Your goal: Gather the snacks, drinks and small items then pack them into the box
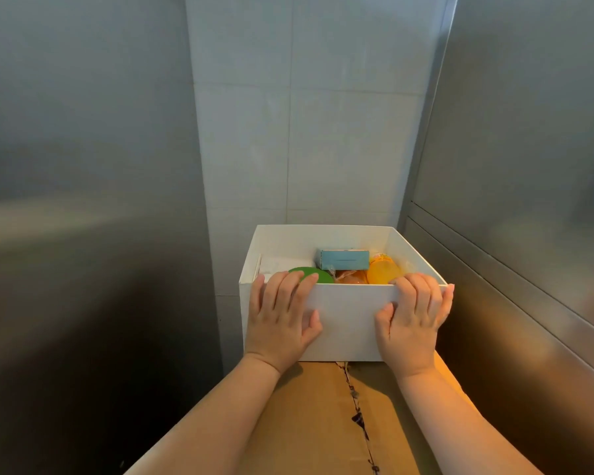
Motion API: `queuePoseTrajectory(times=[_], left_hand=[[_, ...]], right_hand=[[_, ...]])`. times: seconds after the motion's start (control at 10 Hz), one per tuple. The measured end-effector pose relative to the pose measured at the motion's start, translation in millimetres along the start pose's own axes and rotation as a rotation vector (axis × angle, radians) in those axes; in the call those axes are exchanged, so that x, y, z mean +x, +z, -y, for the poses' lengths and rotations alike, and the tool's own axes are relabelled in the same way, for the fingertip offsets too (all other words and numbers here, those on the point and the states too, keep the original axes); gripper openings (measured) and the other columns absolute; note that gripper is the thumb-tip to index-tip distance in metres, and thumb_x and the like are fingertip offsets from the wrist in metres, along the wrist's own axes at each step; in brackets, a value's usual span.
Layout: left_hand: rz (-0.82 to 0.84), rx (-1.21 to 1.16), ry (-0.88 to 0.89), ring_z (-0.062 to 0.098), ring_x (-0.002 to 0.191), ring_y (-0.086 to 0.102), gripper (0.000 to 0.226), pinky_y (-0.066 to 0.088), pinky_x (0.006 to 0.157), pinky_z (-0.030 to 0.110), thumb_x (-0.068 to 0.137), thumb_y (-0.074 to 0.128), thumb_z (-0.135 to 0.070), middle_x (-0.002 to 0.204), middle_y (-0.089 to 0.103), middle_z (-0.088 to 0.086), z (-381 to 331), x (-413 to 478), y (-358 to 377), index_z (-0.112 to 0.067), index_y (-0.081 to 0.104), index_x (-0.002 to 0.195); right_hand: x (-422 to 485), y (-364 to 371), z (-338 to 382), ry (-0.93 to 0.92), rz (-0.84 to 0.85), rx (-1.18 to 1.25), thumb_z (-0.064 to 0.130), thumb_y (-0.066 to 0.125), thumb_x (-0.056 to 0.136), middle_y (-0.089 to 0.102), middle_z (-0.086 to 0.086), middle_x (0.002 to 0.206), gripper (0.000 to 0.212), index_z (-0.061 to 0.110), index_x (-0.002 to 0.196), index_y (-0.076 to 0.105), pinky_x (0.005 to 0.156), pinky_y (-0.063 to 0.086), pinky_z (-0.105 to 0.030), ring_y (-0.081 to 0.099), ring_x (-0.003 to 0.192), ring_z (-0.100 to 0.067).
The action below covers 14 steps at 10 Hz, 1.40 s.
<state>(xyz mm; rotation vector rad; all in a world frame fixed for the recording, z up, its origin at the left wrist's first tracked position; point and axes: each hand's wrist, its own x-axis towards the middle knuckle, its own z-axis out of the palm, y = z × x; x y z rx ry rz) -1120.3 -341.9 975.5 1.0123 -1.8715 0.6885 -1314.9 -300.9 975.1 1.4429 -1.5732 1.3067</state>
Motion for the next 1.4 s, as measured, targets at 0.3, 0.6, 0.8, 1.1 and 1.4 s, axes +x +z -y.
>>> queuePoseTrajectory(times=[0.3,0.6,0.8,1.1,1.4], left_hand=[[0.007,0.027,-0.008,0.025,0.114,0.041,0.050,0.011,0.112,0.039,0.081,0.044,-0.043,0.123,0.042,0.005,23.3,24.6,56.8,-0.020,0.041,0.125],[0.000,0.031,-0.010,0.025,0.113,0.040,0.050,0.009,0.112,0.038,0.080,0.044,-0.042,0.121,0.042,0.005,37.1,43.1,99.0,-0.019,0.041,0.125],[-0.004,0.021,0.002,0.025,0.113,0.040,0.051,0.013,0.111,0.040,0.080,0.044,-0.041,0.120,0.041,0.005,40.7,47.8,111.5,-0.019,0.041,0.125],[0.147,-0.041,-0.029,0.026,0.120,0.038,0.054,0.008,0.114,0.042,0.081,0.055,-0.035,0.125,0.041,0.006,38.6,44.5,92.0,-0.017,0.040,0.129],[0.631,-0.123,-0.192,0.021,0.145,0.001,0.071,0.006,0.115,0.039,0.093,0.040,-0.047,0.157,0.005,0.001,17.8,49.2,13.5,-0.023,0.004,0.150]], right_hand=[[23.3,58.8,-16.4,0.028,0.049,-0.006,0.026,0.033,0.088,0.043,-0.005,0.116,0.025,0.016,0.109,0.043,0.117,0.004,-0.050,0.039,0.116,-0.027],[41.4,96.7,-26.4,0.042,0.064,-0.009,0.026,0.032,0.088,0.042,-0.006,0.115,0.025,0.015,0.108,0.041,0.118,0.001,-0.048,0.038,0.117,-0.028],[45.2,107.7,-29.9,0.044,0.083,-0.022,0.026,0.032,0.088,0.041,-0.006,0.116,0.025,0.015,0.109,0.041,0.118,0.002,-0.049,0.039,0.117,-0.028],[46.4,78.6,-20.4,0.029,0.299,-0.149,0.029,0.037,0.092,0.048,-0.007,0.124,0.031,0.015,0.119,0.045,0.117,0.008,-0.051,0.039,0.126,-0.027],[48.4,-2.1,-7.8,-0.012,0.738,-0.159,0.043,0.039,0.098,0.014,0.001,0.158,0.061,0.022,0.150,0.018,0.115,0.012,-0.030,0.010,0.146,-0.015]])
